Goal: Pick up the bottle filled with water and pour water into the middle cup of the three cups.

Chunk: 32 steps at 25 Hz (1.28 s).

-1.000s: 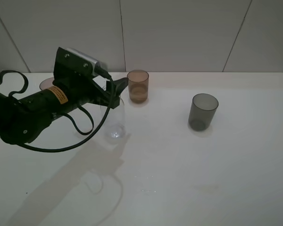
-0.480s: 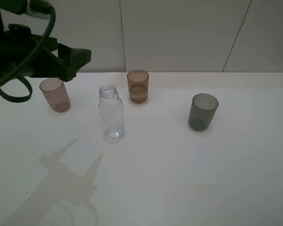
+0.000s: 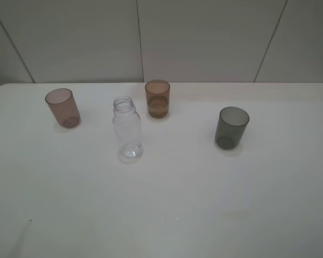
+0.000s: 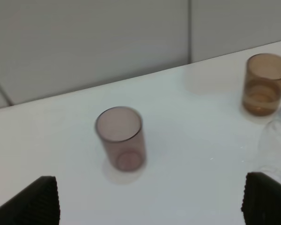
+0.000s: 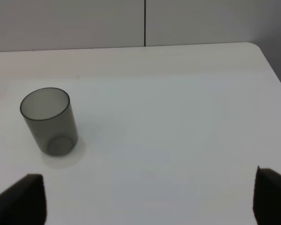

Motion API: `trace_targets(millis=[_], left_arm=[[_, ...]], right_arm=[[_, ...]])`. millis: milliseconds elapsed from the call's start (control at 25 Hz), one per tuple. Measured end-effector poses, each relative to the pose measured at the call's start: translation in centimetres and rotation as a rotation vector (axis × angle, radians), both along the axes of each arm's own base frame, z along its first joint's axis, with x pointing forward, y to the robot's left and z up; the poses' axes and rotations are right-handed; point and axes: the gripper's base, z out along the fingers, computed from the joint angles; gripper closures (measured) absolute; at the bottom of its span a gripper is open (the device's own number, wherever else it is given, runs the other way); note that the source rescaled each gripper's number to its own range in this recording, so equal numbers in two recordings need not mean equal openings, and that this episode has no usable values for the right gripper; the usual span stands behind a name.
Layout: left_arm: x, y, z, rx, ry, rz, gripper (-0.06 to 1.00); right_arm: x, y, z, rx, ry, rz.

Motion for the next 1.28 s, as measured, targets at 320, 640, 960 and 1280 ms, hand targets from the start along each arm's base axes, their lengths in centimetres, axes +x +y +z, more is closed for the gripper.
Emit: trace_targets(millis=[320, 640, 960, 1280], left_arm=[[-6.3, 0.6, -1.3, -0.035, 0.125, 0.029, -0.06], [-8.9, 0.7, -1.8, -0.06, 0.106, 0.034, -0.06], [-10.3, 0.9, -2.2, -0.118, 0.107, 0.079, -0.06], [-11.2, 1.3, -2.5, -0.092, 0.052, 0.102, -0.06]], right_arm=[[0.0, 0.0, 0.0, 0.0, 0.0, 0.0], [0.0, 0.0, 0.0, 0.0, 0.0, 0.0], [0.0, 0.0, 0.0, 0.0, 0.0, 0.0], [0.0, 0.0, 0.0, 0.0, 0.0, 0.0]])
